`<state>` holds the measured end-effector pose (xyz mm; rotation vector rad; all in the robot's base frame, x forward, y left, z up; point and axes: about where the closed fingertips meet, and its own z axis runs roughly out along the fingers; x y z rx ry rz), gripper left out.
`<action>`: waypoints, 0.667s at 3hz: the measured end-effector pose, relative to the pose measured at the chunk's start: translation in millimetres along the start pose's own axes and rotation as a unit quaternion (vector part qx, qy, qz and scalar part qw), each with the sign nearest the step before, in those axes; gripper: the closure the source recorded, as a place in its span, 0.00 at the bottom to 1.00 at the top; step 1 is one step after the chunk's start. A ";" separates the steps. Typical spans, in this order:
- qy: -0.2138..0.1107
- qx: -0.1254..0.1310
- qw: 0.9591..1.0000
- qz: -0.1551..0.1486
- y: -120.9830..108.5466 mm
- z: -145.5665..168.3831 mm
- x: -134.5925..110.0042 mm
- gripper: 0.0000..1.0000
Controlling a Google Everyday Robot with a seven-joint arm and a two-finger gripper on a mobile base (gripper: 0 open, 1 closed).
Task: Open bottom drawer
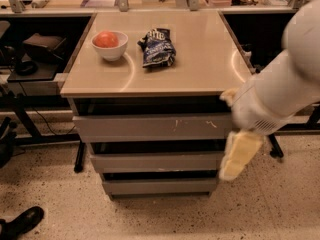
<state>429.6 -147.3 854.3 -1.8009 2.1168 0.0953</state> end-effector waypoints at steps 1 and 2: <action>-0.020 -0.078 0.997 0.002 32.8 140.0 -2.6 0.00; -0.013 -0.117 0.993 0.016 54.7 262.4 2.3 0.00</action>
Offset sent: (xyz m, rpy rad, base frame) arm 0.1317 0.1746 -0.4338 0.3536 0.0153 -0.0772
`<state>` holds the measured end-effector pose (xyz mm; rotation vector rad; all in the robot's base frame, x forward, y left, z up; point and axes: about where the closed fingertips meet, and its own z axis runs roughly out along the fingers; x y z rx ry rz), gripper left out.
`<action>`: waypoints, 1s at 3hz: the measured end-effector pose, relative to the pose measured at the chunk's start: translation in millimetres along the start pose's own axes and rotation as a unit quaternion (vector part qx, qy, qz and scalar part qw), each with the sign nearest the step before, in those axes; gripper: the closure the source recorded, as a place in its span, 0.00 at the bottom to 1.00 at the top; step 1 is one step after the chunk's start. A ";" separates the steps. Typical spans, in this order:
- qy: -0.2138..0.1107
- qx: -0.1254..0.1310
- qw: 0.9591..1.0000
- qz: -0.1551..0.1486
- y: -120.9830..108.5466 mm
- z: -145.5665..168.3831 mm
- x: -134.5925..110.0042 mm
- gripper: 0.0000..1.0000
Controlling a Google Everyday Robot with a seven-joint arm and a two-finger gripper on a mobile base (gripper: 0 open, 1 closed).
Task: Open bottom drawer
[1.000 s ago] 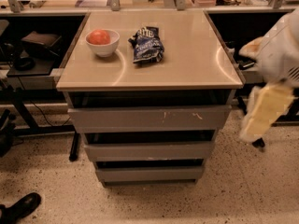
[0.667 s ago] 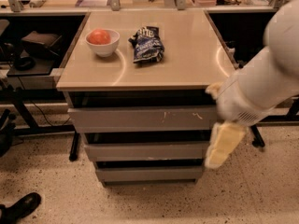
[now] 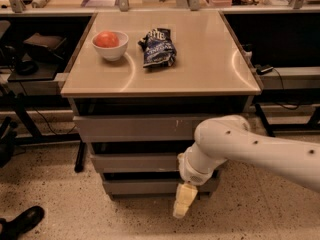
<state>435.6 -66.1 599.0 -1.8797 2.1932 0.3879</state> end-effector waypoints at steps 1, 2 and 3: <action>-0.022 0.005 1.000 0.009 -13.0 34.3 -1.9 0.00; -0.022 0.005 1.000 0.009 -13.0 34.4 -1.9 0.00; -0.038 0.028 0.999 0.017 -19.3 53.0 9.8 0.00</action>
Offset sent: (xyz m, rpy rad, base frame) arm 0.0135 0.0115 -0.0325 0.0378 -0.0088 -0.0225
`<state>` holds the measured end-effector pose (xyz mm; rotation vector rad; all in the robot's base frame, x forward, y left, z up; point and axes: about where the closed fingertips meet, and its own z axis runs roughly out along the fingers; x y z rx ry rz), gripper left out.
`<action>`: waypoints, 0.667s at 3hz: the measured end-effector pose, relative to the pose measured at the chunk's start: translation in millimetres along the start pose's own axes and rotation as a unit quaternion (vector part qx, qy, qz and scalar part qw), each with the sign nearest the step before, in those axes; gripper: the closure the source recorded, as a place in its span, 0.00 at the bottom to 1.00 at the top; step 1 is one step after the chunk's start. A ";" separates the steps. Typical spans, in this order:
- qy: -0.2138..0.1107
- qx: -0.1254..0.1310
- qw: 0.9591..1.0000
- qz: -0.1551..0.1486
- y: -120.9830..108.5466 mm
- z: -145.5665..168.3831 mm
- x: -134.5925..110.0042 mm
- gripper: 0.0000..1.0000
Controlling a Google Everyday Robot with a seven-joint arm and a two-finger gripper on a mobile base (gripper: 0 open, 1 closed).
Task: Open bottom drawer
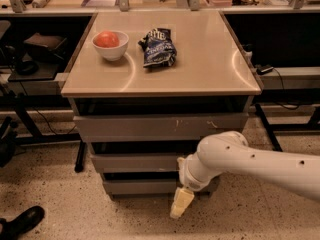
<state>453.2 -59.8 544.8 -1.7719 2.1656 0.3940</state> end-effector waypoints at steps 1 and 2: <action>-0.041 0.042 0.998 0.018 -18.7 42.9 48.5 0.00; -0.091 0.083 0.992 0.038 -50.3 80.7 74.2 0.00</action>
Offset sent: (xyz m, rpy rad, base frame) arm 0.0818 -0.0750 -0.1391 0.2315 -0.2713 -0.2276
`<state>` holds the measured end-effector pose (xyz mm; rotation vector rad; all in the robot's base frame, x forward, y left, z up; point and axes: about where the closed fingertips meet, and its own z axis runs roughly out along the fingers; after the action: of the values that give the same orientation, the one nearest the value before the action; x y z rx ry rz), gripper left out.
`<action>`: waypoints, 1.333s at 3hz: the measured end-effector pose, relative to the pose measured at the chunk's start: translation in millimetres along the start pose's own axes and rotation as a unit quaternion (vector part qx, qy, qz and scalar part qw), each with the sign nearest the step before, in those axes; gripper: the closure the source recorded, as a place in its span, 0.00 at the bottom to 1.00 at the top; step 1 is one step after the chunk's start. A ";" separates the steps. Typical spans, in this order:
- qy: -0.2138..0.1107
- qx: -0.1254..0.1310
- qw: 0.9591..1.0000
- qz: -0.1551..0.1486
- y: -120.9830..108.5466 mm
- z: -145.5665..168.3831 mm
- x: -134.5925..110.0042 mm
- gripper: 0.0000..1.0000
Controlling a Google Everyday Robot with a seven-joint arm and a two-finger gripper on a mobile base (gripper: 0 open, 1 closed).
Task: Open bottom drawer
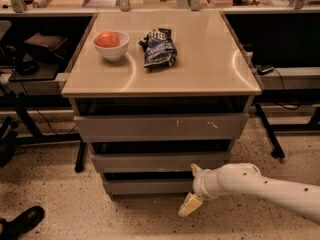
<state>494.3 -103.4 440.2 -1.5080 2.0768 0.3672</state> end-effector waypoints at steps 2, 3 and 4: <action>-0.010 0.003 1.000 0.018 -2.0 35.6 16.1 0.00; -0.038 0.021 0.998 0.050 -21.7 94.8 46.7 0.00; -0.071 0.047 0.991 0.099 -44.2 137.2 74.2 0.00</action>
Offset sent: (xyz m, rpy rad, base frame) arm 0.0276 0.0144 -0.1268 0.0937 0.0243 -0.1096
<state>555.3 -106.4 290.0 -1.1898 2.1037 0.4323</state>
